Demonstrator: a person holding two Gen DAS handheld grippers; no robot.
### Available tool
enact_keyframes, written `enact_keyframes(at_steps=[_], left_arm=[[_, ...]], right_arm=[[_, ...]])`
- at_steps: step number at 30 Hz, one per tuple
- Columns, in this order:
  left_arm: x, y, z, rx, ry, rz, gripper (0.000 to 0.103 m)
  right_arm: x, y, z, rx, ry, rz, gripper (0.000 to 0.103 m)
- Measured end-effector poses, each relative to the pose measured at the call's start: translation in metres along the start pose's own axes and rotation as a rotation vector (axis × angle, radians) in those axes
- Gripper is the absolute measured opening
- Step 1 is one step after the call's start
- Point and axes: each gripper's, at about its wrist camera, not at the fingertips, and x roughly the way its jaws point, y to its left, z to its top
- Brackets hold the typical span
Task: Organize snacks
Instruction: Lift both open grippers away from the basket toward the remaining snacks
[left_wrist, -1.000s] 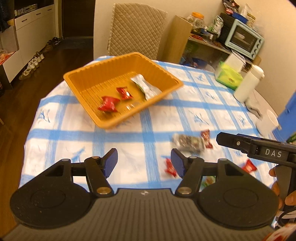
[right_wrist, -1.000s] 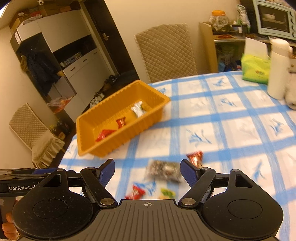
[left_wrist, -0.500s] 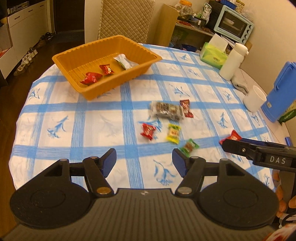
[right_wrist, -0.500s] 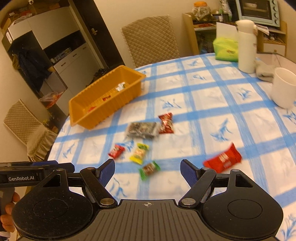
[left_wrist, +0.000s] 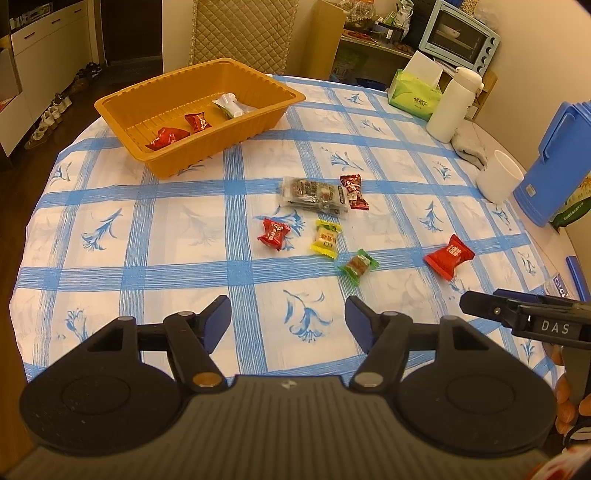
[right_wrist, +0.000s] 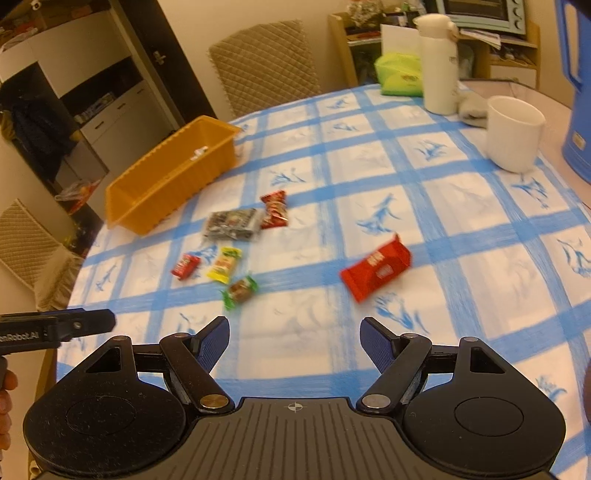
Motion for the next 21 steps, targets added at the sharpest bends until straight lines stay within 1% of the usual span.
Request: enact_keyframes(at_steps=[3, 9, 21], left_arm=[[0.0, -0.001, -0.001, 0.0, -0.002, 0.005, 0.066], [0.003, -0.001, -0.003, 0.009, 0.006, 0.009, 0.066], [0.014, 0.009, 0.002, 0.016, 0.017, 0.023, 0.066]], right_arm=[[-0.002, -0.004, -0.002, 0.002, 0.004, -0.025, 0.078], [-0.002, -0.01, -0.002, 0.014, 0.01, -0.046, 0.078], [0.015, -0.026, 0.002, 0.069, 0.021, -0.079, 0.077]])
